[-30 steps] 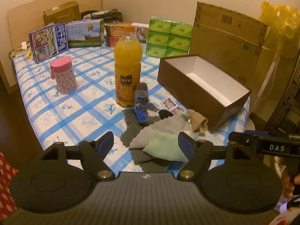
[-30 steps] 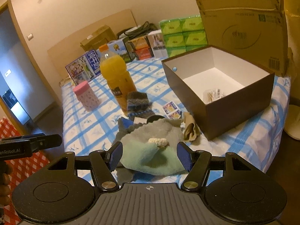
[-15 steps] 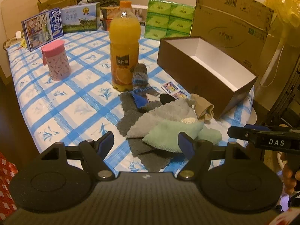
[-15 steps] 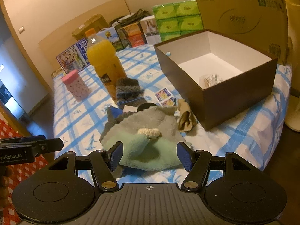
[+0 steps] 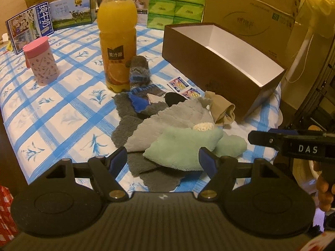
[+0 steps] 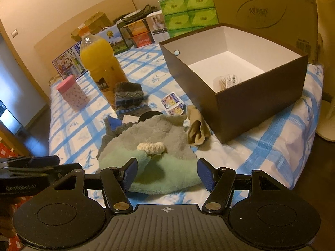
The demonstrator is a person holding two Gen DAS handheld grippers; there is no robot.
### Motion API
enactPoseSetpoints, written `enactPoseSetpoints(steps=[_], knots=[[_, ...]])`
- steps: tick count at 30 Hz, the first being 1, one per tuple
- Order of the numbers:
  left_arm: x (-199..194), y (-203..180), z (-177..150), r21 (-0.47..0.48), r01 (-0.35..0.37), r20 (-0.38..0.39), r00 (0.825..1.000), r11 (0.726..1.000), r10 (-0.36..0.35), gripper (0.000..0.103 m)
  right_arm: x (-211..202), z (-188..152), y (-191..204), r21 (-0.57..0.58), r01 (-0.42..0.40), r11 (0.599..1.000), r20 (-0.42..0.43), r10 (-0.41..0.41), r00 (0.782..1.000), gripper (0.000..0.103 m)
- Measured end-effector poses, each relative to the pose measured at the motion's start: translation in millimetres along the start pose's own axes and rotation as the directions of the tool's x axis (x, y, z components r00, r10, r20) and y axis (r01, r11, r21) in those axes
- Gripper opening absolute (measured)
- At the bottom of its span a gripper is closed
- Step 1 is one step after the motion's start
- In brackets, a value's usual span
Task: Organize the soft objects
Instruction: 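Grasp the cream scrunchie with the left tool while the right tool grasps the beige stocking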
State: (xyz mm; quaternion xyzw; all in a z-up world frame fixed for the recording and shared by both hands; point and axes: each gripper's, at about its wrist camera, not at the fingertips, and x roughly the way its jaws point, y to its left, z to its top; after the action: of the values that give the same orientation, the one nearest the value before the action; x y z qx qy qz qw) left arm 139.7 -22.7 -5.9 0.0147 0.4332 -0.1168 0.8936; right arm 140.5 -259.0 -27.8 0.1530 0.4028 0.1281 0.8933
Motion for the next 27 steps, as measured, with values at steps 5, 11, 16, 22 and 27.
enactPoseSetpoints(steps=[5, 11, 16, 22, 27], knots=[[11, 4, 5, 0.005, -0.027, -0.003, 1.0, 1.0, 0.027, 0.073, 11, 7, 3, -0.017, -0.013, 1.0, 0.009, 0.013, 1.0, 0.059], [22, 5, 17, 0.02, -0.027, 0.009, 1.0, 0.999, 0.027, 0.072, 29, 16, 7, -0.022, -0.01, 1.0, 0.017, 0.011, 1.0, 0.057], [38, -10, 26, 0.082, 0.035, 0.015, 0.999, 0.996, -0.036, 0.07, 35, 22, 1, -0.003, 0.031, 1.0, 0.025, -0.03, 0.999, 0.056], [68, -39, 32, 0.189, 0.108, 0.002, 0.994, 0.976, -0.11, 0.062, 36, 18, -17, 0.052, 0.067, 0.996, 0.01, -0.067, 0.998, 0.056], [93, -56, 32, 0.275, 0.13, -0.026, 0.991, 0.953, -0.128, 0.04, 36, 16, -29, 0.078, 0.078, 0.994, 0.003, -0.079, 0.997, 0.056]])
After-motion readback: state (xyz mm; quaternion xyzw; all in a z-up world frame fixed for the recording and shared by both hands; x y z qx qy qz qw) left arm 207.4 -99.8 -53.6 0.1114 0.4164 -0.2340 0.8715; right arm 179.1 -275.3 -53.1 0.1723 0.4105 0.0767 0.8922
